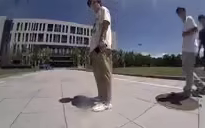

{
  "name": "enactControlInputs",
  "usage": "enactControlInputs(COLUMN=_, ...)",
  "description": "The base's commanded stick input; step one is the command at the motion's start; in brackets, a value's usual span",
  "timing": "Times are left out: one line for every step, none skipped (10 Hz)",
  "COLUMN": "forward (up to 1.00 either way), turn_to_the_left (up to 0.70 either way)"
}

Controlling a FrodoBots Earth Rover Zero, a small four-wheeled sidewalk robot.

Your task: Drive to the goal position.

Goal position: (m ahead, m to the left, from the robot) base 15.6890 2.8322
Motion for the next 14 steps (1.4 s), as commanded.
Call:
enactControlInputs(forward=0.26, turn_to_the_left=0.0)
enactControlInputs(forward=0.26, turn_to_the_left=0.0)
enactControlInputs(forward=0.25, turn_to_the_left=0.0)
enactControlInputs(forward=0.25, turn_to_the_left=0.0)
enactControlInputs(forward=0.25, turn_to_the_left=0.0)
enactControlInputs(forward=0.26, turn_to_the_left=0.0)
enactControlInputs(forward=0.25, turn_to_the_left=0.0)
enactControlInputs(forward=0.25, turn_to_the_left=0.0)
enactControlInputs(forward=0.26, turn_to_the_left=0.0)
enactControlInputs(forward=0.26, turn_to_the_left=0.0)
enactControlInputs(forward=0.25, turn_to_the_left=0.0)
enactControlInputs(forward=0.25, turn_to_the_left=0.0)
enactControlInputs(forward=0.25, turn_to_the_left=0.0)
enactControlInputs(forward=0.26, turn_to_the_left=0.0)
